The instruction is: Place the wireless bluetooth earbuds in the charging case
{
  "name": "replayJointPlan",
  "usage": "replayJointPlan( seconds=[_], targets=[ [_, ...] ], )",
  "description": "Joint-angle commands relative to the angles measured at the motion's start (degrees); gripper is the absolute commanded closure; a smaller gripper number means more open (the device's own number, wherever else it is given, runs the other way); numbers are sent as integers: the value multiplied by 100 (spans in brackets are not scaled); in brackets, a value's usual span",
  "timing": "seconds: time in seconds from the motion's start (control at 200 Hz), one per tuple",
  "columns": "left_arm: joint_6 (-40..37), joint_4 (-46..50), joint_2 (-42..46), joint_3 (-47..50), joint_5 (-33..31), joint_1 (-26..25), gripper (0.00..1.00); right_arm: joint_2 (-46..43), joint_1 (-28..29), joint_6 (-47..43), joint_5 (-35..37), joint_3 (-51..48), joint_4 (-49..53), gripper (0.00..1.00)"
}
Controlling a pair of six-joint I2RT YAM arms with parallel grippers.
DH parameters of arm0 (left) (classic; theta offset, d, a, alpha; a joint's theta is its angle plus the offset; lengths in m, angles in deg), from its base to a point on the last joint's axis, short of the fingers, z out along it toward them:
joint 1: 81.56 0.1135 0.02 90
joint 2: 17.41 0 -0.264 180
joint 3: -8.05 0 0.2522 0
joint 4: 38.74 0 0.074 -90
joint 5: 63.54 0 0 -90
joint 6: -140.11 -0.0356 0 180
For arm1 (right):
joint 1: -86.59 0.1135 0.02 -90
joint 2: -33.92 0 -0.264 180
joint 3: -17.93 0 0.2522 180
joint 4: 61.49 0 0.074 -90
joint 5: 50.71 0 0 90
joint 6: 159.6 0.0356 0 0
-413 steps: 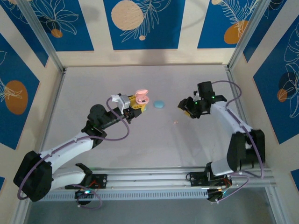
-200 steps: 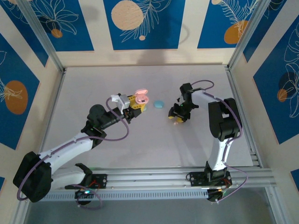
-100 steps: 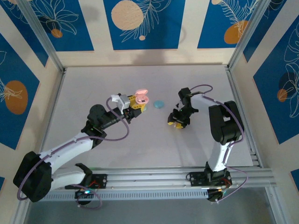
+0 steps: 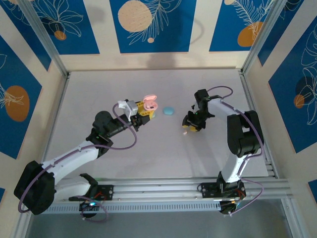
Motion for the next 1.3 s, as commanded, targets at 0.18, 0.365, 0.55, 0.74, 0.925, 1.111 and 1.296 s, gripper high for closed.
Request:
replayJointPlan(
  seconds=[0.18,0.365,0.55,0.74,0.925,1.111,1.296],
  targets=[
    [-25,-5,74,-93,-38,-44,78,329,-15,-89,-318,26,-85,67],
    [-25,-5,59,-109,-27,-45,78,445,-18,-116,-417,33,-84,67],
    [-12,-2,63,-109,-21,-48,78,556,4,-145,-529,39,-62,67],
    [-17,6,39,-149,0,-47,78,622,111,-205,-701,87,-36,67],
    [10,4,29,-162,19,-46,78,689,151,-148,-643,72,-108,67],
    [2,44,64,-161,3,-48,78,669,166,-75,-563,52,-190,73],
    [1,40,52,-151,-1,-48,78,508,199,-4,-507,4,-294,76]
  ],
)
